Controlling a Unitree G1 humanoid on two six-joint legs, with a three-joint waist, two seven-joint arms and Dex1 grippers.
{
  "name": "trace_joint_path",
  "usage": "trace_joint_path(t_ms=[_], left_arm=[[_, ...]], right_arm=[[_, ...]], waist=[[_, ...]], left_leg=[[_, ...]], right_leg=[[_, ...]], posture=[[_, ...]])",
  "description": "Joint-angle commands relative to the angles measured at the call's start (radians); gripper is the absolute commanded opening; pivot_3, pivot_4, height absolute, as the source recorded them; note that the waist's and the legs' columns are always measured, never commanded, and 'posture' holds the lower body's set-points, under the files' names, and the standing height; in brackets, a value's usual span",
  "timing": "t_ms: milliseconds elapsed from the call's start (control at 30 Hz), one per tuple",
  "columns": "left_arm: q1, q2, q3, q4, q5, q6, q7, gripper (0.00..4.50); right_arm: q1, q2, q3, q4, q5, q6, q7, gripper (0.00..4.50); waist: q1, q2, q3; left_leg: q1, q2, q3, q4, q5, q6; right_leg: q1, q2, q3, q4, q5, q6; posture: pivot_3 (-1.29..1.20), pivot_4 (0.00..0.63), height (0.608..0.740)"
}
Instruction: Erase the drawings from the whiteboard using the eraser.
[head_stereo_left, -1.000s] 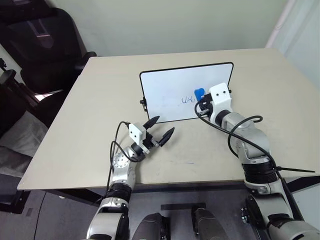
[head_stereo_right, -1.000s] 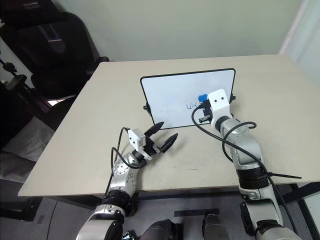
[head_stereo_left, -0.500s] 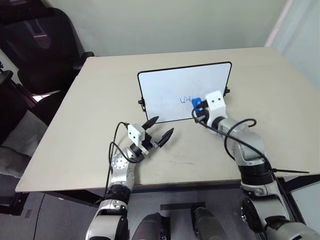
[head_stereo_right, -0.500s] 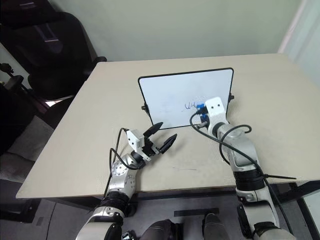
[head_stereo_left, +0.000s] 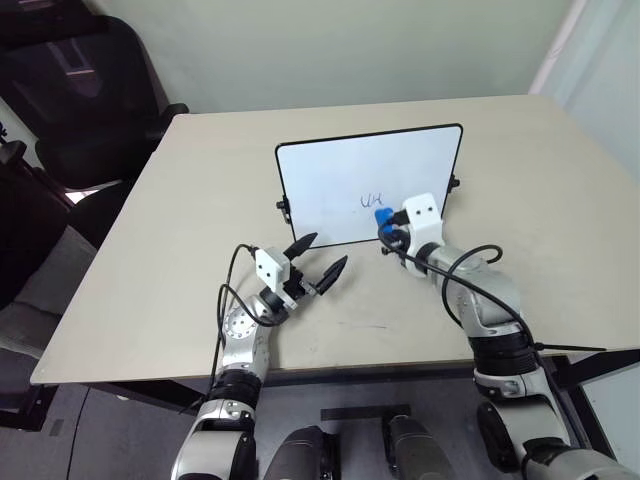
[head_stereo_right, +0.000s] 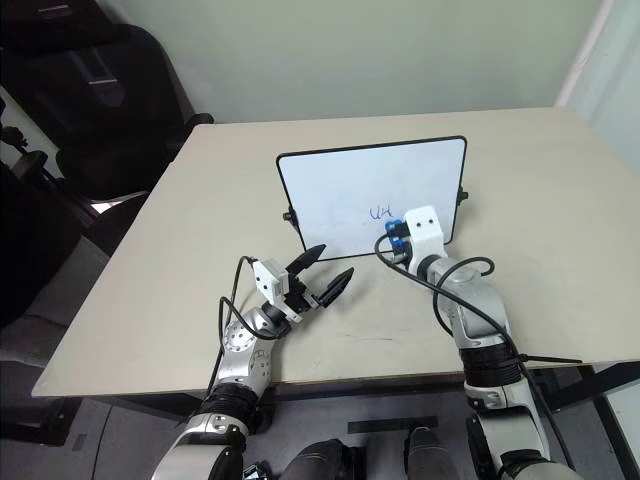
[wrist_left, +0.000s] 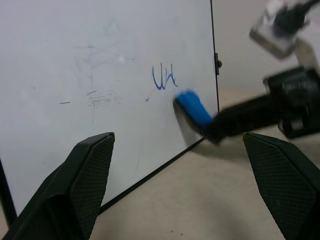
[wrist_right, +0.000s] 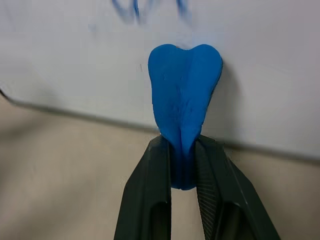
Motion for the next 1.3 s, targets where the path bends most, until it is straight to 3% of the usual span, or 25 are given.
trace_joint_path(t_ms=[33,400,767,1133,1300], left_arm=[[0.031,-0.003,0.003,0.022,-0.009,-0.01,0.004,4.5],[0.026,-0.004,-0.002,0.036,-0.006,-0.011,0.006,4.5],[0.026,-0.012,-0.004,0.038,-0.002,-0.017,0.014,4.5],[0.021,-0.015,-0.002,0.05,-0.005,-0.015,0.01,4.5],[0.027,-0.018,-0.004,0.046,-0.003,-0.02,0.013,4.5]], right_arm=[[-0.032,0.0,0.001,-0.023,-0.009,-0.011,-0.007,0.43],[-0.155,0.004,-0.037,-0.087,0.038,0.006,0.01,0.43],[-0.041,-0.001,0.002,-0.004,0.023,-0.024,0.017,0.43],[-0.193,0.002,-0.022,-0.035,0.05,-0.004,0.016,0.43],[-0.168,0.005,0.0,0.007,0.045,-0.017,0.029,0.43]], waist=[[0.0,0.0,0.0],[-0.001,0.0,0.0],[0.0,0.0,0.0],[-0.001,0.0,0.0],[-0.001,0.0,-0.001]], left_leg=[[0.0,0.0,0.0,0.0,0.0,0.0],[0.0,0.0,0.0,0.0,0.0,0.0],[0.001,0.0,0.0,0.0,0.0,0.0],[0.0,0.0,0.0,0.0,0.001,0.0],[0.001,0.0,0.0,0.0,0.001,0.0]], right_leg=[[0.0,0.0,0.0,0.0,0.0,0.0],[0.0,0.0,0.0,0.0,0.0,0.0],[0.0,0.0,0.0,0.0,0.001,-0.001],[0.0,0.0,0.0,0.001,0.0,-0.001],[0.0,0.0,0.0,0.001,0.0,-0.001]], posture=[[0.0,0.15,0.726],[0.0,0.15,0.726],[0.0,0.15,0.726],[0.0,0.15,0.726],[0.0,0.15,0.726]])
